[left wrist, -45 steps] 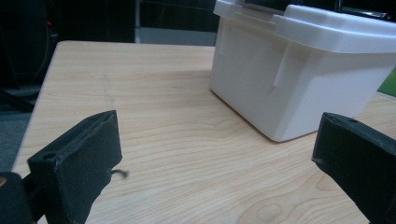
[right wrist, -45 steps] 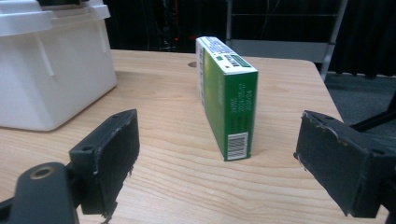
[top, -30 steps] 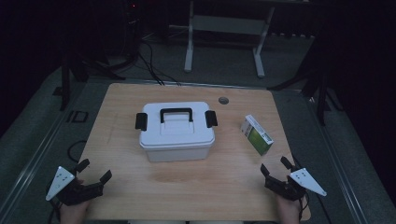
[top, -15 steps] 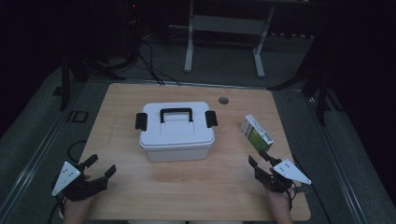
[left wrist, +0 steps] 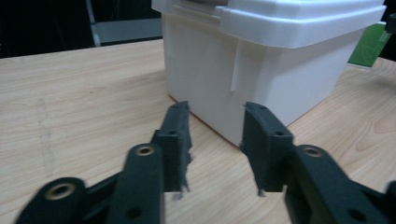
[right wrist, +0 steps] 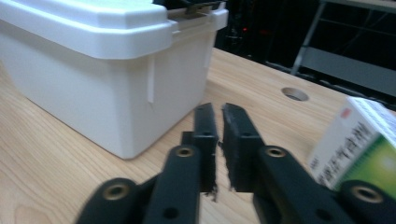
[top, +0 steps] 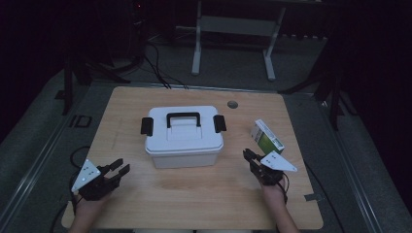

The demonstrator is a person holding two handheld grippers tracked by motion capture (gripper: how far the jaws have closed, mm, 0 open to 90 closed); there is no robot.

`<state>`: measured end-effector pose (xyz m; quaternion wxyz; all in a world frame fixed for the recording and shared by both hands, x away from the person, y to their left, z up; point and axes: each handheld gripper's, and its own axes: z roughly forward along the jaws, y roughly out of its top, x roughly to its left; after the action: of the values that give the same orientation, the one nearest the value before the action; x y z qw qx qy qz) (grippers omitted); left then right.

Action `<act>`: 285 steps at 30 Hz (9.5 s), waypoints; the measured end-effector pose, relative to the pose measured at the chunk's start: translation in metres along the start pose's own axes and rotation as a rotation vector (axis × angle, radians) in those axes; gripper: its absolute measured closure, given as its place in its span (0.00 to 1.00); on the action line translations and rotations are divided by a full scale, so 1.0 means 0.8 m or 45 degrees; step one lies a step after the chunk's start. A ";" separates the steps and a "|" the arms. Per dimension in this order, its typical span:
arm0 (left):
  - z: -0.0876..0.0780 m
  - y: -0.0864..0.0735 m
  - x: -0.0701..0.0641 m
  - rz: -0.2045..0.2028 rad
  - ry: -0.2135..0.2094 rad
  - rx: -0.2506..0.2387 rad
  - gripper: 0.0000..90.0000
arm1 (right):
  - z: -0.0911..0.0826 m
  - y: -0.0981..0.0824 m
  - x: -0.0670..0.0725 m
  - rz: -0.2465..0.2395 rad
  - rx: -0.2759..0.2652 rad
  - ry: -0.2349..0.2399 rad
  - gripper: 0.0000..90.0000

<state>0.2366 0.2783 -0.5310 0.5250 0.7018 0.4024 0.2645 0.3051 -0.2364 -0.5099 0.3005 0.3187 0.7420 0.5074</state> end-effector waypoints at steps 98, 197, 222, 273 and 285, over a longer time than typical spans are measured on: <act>0.103 0.022 -0.030 0.003 -0.297 0.060 1.00 | 0.041 0.000 0.026 0.136 0.051 0.177 1.00; 0.070 0.008 -0.052 -0.070 -0.390 0.163 0.49 | -0.050 -0.032 0.012 0.231 0.015 0.118 0.41; 0.070 0.004 -0.027 -0.091 -0.443 0.331 0.21 | -0.059 -0.037 -0.016 0.277 0.009 0.131 0.16; 0.063 0.055 -0.014 0.292 -0.519 1.029 0.23 | -0.073 -0.047 -0.016 0.249 0.053 0.100 0.16; 0.055 0.081 -0.013 0.377 -0.530 1.153 0.23 | -0.074 -0.049 -0.019 0.233 0.057 0.084 0.16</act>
<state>0.2845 0.2387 -0.4824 0.1944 0.9458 0.2601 -0.0099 0.2624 -0.2925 -0.5272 0.2212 0.3749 0.7306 0.5262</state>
